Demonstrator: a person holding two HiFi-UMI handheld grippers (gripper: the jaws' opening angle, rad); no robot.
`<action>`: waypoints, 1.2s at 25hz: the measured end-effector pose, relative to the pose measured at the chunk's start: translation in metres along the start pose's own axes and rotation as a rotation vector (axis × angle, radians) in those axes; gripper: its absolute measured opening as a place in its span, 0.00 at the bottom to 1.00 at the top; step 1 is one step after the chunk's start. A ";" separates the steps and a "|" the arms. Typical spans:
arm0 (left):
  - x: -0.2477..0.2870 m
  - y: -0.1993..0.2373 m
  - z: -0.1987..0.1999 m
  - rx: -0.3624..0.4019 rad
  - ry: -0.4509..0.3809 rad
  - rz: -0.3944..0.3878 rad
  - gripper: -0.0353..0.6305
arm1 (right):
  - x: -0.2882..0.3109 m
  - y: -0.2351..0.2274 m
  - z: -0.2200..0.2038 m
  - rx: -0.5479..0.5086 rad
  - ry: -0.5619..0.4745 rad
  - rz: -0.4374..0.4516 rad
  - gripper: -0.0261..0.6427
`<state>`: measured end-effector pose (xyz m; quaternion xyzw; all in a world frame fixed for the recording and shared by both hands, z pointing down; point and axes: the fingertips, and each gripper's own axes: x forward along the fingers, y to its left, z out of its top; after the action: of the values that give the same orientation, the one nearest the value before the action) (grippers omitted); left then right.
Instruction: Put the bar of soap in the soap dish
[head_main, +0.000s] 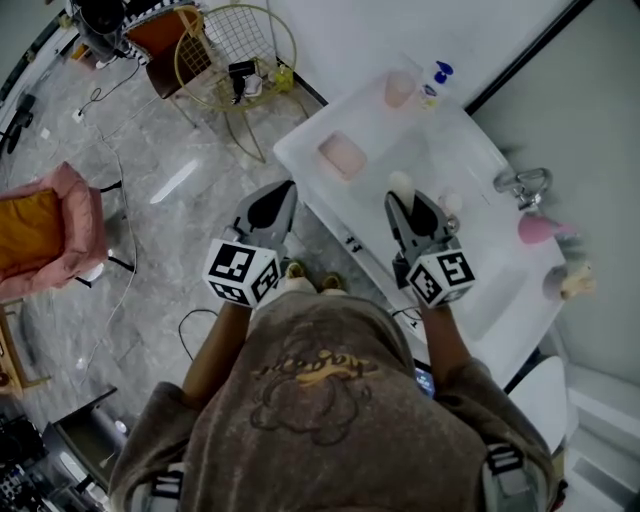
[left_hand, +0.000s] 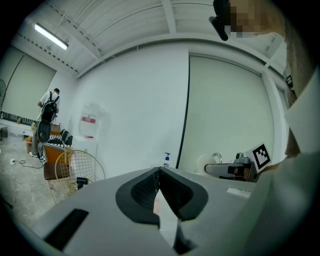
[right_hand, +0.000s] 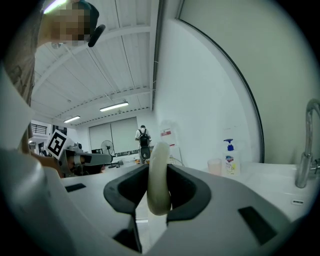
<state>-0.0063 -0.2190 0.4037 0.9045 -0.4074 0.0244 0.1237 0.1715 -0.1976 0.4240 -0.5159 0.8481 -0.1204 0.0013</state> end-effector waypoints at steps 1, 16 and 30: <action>0.001 0.003 0.000 -0.001 0.001 -0.005 0.06 | 0.004 -0.001 0.001 -0.003 -0.001 -0.004 0.21; 0.019 0.029 0.004 -0.021 -0.005 -0.034 0.06 | 0.085 -0.014 -0.003 -0.035 0.052 0.013 0.21; 0.020 0.053 0.007 -0.036 -0.008 0.002 0.06 | 0.154 -0.026 -0.060 -0.074 0.207 0.064 0.21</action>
<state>-0.0325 -0.2688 0.4106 0.9017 -0.4093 0.0138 0.1385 0.1148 -0.3317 0.5067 -0.4731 0.8636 -0.1414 -0.1015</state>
